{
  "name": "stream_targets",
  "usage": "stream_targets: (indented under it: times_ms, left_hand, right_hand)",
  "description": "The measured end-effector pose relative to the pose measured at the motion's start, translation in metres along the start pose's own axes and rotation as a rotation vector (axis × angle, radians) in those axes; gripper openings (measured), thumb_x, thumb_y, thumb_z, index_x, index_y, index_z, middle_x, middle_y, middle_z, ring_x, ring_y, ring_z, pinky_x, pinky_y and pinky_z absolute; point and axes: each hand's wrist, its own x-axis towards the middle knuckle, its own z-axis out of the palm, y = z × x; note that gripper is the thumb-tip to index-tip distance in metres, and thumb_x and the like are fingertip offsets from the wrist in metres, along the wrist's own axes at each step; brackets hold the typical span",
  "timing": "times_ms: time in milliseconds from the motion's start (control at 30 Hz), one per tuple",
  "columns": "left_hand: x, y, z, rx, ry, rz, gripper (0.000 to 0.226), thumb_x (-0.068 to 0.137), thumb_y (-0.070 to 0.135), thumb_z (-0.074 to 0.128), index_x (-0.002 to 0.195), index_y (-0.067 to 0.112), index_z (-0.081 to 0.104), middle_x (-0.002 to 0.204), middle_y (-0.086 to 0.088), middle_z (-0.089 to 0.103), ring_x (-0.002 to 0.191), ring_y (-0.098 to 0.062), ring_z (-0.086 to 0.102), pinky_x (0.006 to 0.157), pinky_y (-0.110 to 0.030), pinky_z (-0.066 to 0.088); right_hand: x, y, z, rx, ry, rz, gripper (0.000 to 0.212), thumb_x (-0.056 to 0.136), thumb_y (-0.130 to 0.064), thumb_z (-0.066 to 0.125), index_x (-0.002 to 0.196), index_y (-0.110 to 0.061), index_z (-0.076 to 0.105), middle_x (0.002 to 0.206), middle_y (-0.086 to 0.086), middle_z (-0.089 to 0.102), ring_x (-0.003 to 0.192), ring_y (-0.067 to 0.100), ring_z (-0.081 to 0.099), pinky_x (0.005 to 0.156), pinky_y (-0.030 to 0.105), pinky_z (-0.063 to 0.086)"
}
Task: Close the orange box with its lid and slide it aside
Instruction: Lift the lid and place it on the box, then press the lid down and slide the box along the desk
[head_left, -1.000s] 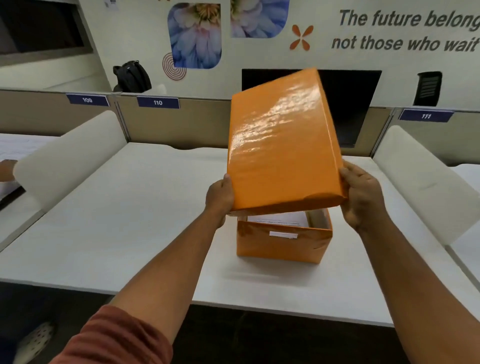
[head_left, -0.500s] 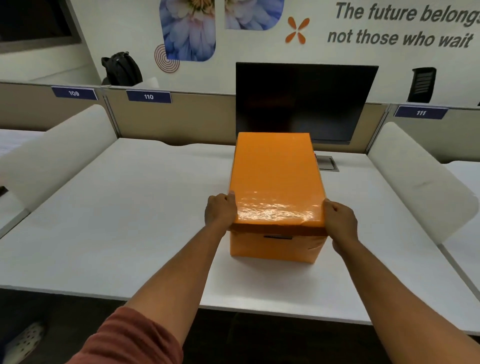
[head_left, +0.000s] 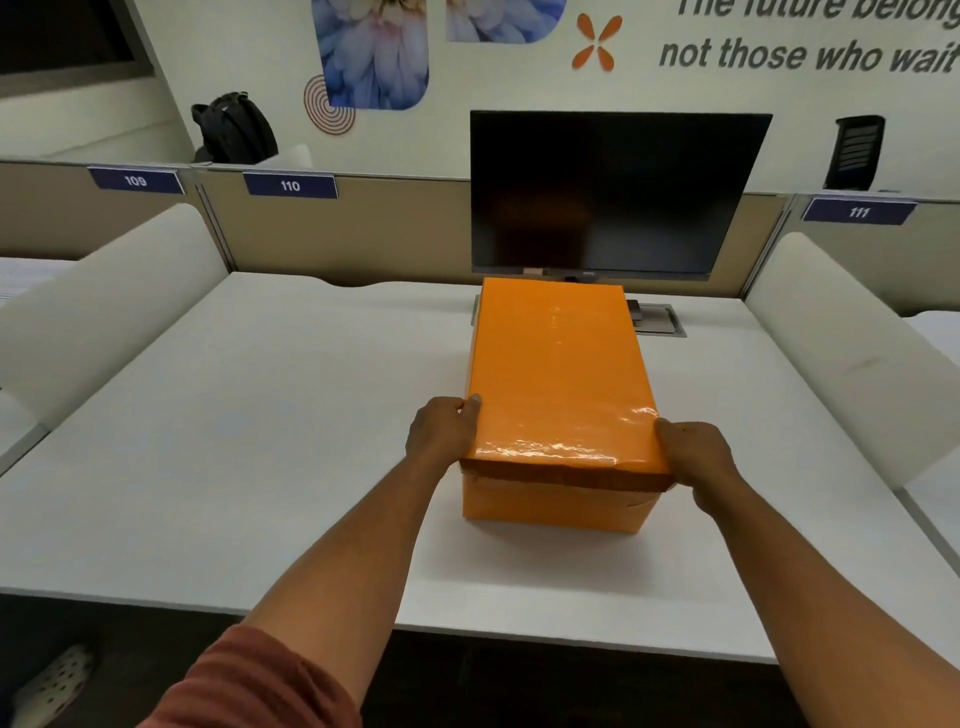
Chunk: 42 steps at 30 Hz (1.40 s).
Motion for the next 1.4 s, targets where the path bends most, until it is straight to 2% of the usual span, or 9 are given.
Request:
stream_targets:
  times_ms: [333,467,600,733,833,933,1100,1233,1400]
  left_hand:
    - [0.014,0.010,-0.009,0.018,-0.026,0.038,0.055,0.099,0.053,0.042,0.111,0.008,0.072,0.106,-0.012,0.072,0.093,-0.029,0.067,0.083,-0.041,0.055]
    - [0.019,0.003,-0.007,-0.035,-0.078,0.020,0.049,0.097,0.053,0.047,0.095,0.011,0.072,0.097,-0.012,0.074,0.086,-0.029,0.069,0.082,-0.044,0.059]
    - [0.027,-0.007,-0.014,-0.140,-0.099,0.027,0.044,0.091,0.055,0.056,0.083,0.015,0.071,0.085,-0.008,0.073,0.078,-0.030,0.072,0.075,-0.047,0.062]
    - [0.045,0.004,-0.014,-0.030,-0.023,0.083,0.065,0.091,0.063,0.048,0.134,0.015,0.058,0.124,-0.010,0.067,0.107,-0.029,0.066,0.094,-0.049,0.055]
    - [0.070,0.022,-0.009,-0.077,0.026,0.077,0.066,0.094,0.058,0.048,0.145,0.017,0.046,0.142,-0.010,0.057,0.126,-0.030,0.056,0.102,-0.047,0.047]
    - [0.095,0.039,-0.002,0.015,0.010,0.119,0.063,0.097,0.051,0.048,0.149,0.018,0.039,0.154,-0.008,0.045,0.137,-0.031,0.046,0.110,-0.048,0.038]
    - [0.129,0.063,0.005,0.137,-0.020,0.131,0.063,0.099,0.043,0.047,0.154,0.019,0.029,0.164,-0.007,0.026,0.146,-0.033,0.031,0.115,-0.050,0.030]
    - [0.146,0.075,0.011,0.197,-0.038,0.118,0.063,0.100,0.042,0.045,0.155,0.016,0.027,0.159,-0.009,0.035,0.142,-0.035,0.039,0.112,-0.050,0.035]
    - [0.152,0.080,0.020,0.296,0.085,0.129,0.053,0.100,0.038,0.045,0.145,0.011,0.042,0.145,-0.013,0.051,0.127,-0.033,0.053,0.101,-0.045,0.046]
  right_hand:
    - [0.004,-0.005,0.006,-0.186,0.103,-0.103,0.042,0.101,-0.035,0.043,0.116,-0.005,0.068,0.114,0.017,0.069,0.099,0.036,0.063,0.084,0.046,0.052]
    - [0.008,-0.006,0.002,-0.271,0.044,-0.135,0.040,0.100,-0.032,0.044,0.087,-0.004,0.070,0.086,0.016,0.069,0.085,0.037,0.066,0.072,0.041,0.052]
    - [0.033,-0.021,-0.011,-0.465,-0.103,-0.037,0.034,0.096,-0.029,0.053,0.090,0.000,0.068,0.086,0.017,0.071,0.081,0.035,0.069,0.079,0.047,0.058]
    - [0.063,-0.046,-0.009,-0.643,-0.065,-0.179,0.036,0.096,-0.032,0.053,0.112,-0.003,0.067,0.109,0.017,0.070,0.092,0.031,0.065,0.079,0.042,0.051]
    - [0.085,-0.067,0.010,-0.582,-0.045,-0.348,0.046,0.098,-0.034,0.050,0.137,-0.009,0.054,0.135,0.017,0.059,0.118,0.036,0.058,0.096,0.046,0.046]
    - [0.110,-0.083,0.026,-0.595,-0.070,-0.460,0.048,0.098,-0.033,0.051,0.139,-0.008,0.051,0.141,0.019,0.053,0.125,0.038,0.052,0.102,0.047,0.042]
    - [0.146,-0.102,0.040,-0.691,-0.139,-0.594,0.039,0.099,-0.026,0.048,0.126,0.001,0.058,0.130,0.022,0.058,0.114,0.038,0.056,0.093,0.044,0.045]
    - [0.167,-0.111,0.043,-0.744,-0.147,-0.607,0.035,0.099,-0.023,0.046,0.125,-0.003,0.059,0.124,0.020,0.061,0.108,0.037,0.059,0.088,0.043,0.048]
    - [0.186,-0.108,0.040,-0.836,-0.135,-0.679,0.023,0.094,-0.015,0.046,0.101,-0.008,0.067,0.091,0.010,0.064,0.082,0.030,0.063,0.068,0.033,0.049]
